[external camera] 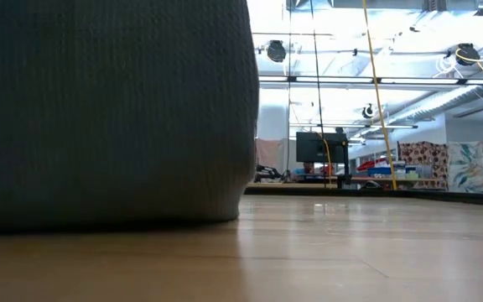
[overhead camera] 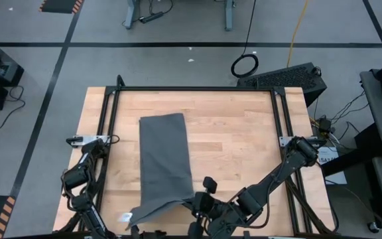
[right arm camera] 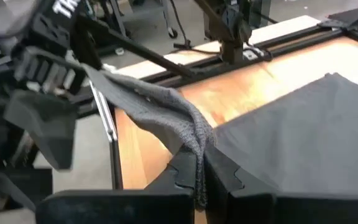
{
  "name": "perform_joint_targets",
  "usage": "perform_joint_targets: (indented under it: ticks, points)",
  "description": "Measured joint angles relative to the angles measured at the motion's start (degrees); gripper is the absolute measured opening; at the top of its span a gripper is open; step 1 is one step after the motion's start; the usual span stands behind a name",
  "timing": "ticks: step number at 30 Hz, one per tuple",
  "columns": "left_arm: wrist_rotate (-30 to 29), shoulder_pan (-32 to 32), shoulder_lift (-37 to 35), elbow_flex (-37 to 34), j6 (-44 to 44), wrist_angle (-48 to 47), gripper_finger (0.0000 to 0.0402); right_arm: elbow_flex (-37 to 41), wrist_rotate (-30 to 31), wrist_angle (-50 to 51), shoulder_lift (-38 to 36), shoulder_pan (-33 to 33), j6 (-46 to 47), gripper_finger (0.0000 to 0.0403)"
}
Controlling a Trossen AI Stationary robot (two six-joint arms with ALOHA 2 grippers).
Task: Roll towel into tight, uniform cylinder
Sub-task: Roll the gray towel
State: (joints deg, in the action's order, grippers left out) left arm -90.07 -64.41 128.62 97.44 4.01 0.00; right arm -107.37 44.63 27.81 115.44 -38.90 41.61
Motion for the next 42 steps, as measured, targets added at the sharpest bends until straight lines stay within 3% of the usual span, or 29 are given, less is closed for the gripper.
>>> perform_joint_targets:
  ticks: [6, 9, 12, 17, 21, 25, 30, 35, 42]
  points:
    - [0.01, -0.21, 0.00, 0.21, 2.16, -1.38, 0.0199, 0.00, -5.98, 3.04, 0.00, -1.10, 1.39, 0.0000]
    - [0.01, 0.54, 0.00, -0.31, -2.68, -6.49, 0.0199, 0.00, -10.90, 4.12, 0.00, -1.73, 2.90, 0.0000]
    - [0.04, 1.07, 0.00, -0.34, -14.15, -17.19, 0.0199, 0.00, -12.84, 6.30, 0.00, -2.23, 4.69, 0.0000]
    - [2.43, 1.17, 0.00, -0.38, -45.18, -41.55, 0.0199, 0.00, -13.23, 13.79, 0.18, -1.96, 7.62, 0.0000]
    - [5.34, 0.71, 0.00, -0.40, -60.22, -51.88, 0.0199, 0.02, -12.05, 17.30, 1.42, -0.56, 10.96, 0.0000]
    - [11.17, 0.62, 0.02, -0.43, -63.90, -54.83, 0.0199, 0.02, -11.64, 16.36, 2.23, 1.89, 11.52, 0.0000]
    - [10.95, 2.73, 0.02, -0.43, -66.70, -62.55, 0.0199, 0.00, -11.75, 16.37, 2.32, 8.38, 10.07, 0.0000]
    - [14.97, 6.47, 0.00, -1.53, -82.81, -77.81, 0.0199, 0.00, -13.82, 23.08, 2.66, 16.36, 10.11, 0.0000]
    - [24.74, 6.22, 0.12, -7.33, -87.53, -75.19, 0.0199, 0.00, -23.02, 25.38, 6.66, 21.75, 7.92, 0.0000]
